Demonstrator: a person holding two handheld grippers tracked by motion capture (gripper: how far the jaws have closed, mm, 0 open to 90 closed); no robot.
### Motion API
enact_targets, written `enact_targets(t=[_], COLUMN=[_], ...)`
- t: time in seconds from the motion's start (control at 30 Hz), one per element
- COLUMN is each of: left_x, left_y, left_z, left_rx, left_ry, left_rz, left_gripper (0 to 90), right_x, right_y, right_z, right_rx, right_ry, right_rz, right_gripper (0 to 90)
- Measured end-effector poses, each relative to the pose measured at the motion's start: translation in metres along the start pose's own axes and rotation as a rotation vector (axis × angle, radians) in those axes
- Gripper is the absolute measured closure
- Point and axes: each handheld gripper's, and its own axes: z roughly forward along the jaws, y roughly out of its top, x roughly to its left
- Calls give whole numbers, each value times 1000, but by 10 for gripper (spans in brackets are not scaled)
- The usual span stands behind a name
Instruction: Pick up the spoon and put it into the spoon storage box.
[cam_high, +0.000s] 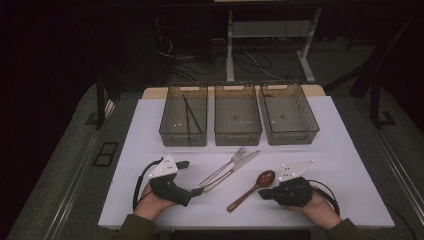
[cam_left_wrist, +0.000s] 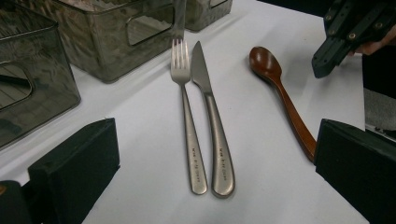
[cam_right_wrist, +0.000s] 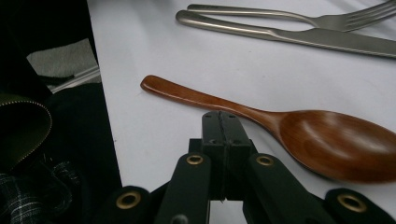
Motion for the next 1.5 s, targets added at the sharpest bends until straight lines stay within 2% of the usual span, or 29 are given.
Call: enact_targets(t=[0.6,0.7,0.77,1.17,1.5], left_x=[0,0,0,0,1], left_y=[0,0,0,0,0], left_z=[1,1,1,1,0], left_rx=[4,3,4,3,1], left_ry=[1,1,1,0,1], left_rz=[6,5,7,3,1], left_gripper=[0,0,0,0,0], right_x=[12,15,16,12,6], right_y=[13,14,15,27,39], right_z=[39,45,49,61,73], right_rx=[53,79,86,75,63], right_ry=[33,14,19,-3,-20], right_rz=[-56,-62,-54,-73,-64], right_gripper=[888,888,888,889,888])
